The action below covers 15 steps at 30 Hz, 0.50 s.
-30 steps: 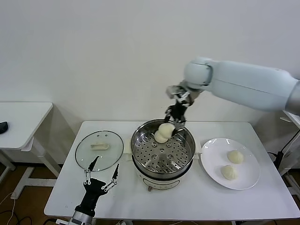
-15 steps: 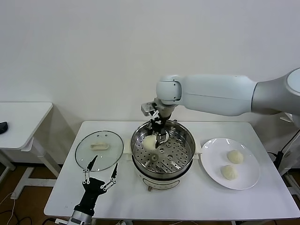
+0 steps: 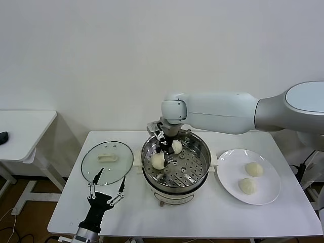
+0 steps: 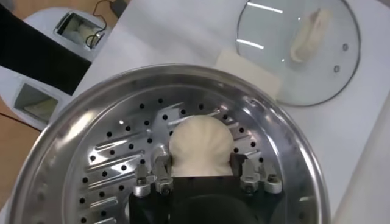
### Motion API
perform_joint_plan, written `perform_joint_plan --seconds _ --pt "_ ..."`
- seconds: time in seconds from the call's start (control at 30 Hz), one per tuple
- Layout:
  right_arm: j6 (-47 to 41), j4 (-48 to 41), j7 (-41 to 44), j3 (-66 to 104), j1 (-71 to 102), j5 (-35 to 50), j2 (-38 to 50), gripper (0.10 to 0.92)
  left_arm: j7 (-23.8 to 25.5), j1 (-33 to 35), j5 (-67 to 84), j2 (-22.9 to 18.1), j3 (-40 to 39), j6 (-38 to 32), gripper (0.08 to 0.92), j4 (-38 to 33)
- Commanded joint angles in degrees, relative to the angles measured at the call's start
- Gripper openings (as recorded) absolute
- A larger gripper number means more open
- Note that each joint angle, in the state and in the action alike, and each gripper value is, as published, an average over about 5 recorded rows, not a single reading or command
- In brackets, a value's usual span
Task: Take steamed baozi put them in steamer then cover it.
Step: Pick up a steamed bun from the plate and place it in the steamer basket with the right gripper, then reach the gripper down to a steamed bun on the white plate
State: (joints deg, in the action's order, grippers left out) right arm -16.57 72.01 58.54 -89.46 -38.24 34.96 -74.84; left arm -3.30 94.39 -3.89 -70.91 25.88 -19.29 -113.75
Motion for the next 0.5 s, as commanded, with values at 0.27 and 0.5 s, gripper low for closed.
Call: perform_joint_plan --seconds 0.27,0.5 --pt "-0.2 3.1 -0.2 2.4 -0.9 -1.9 4.6 0.822 -0.1 -0.1 0.0 0.1 0.1 0.1 0.823 0.2" --pt "2.2 10.5 6.4 6.1 -7.7 -6.5 18.9 0.823 -0.1 -0.5 0.0 0.4 -0.5 0.3 0.823 0.0"
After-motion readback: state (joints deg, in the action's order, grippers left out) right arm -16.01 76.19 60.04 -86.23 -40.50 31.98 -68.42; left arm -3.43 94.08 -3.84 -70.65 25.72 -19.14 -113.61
